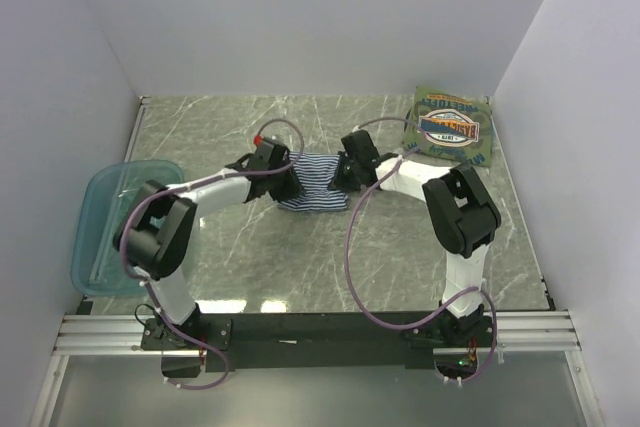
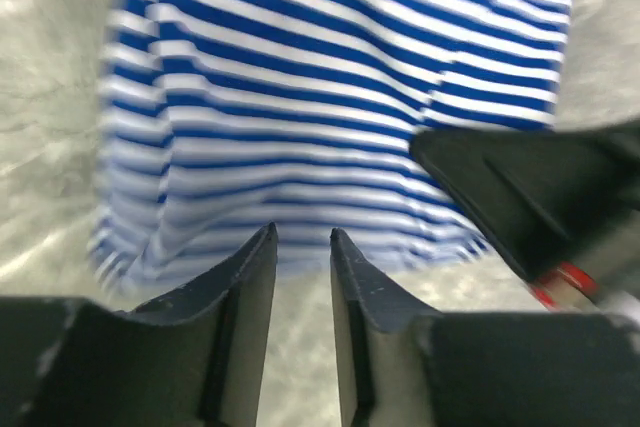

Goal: Fold and stack the tank tops

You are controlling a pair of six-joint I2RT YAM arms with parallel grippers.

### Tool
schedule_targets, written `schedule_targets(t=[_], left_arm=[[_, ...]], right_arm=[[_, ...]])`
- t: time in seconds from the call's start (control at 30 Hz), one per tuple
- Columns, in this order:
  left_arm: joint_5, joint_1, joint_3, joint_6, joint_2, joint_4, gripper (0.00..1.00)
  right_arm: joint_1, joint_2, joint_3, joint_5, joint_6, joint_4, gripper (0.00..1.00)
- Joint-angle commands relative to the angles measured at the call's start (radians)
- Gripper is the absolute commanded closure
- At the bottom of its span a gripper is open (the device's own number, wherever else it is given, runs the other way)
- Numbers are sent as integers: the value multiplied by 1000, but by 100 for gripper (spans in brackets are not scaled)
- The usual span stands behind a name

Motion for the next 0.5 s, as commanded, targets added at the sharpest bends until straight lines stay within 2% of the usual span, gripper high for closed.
schedule_targets(t=[0.0, 0.17, 0.3, 0.47], left_arm=[[-77, 2, 157, 48, -147, -156, 65], [-73, 10, 165, 76, -295, -230, 64], [-56, 13, 92, 100, -381, -249, 64], [-35, 13, -3, 140, -480, -262, 65]], right_arm=[[-7, -46, 120, 219, -164, -205, 100], [-29, -34, 269, 394, -325, -327, 100], [-56, 18, 436, 550, -506, -410, 100], [-107, 102, 590, 664, -658, -431, 100]])
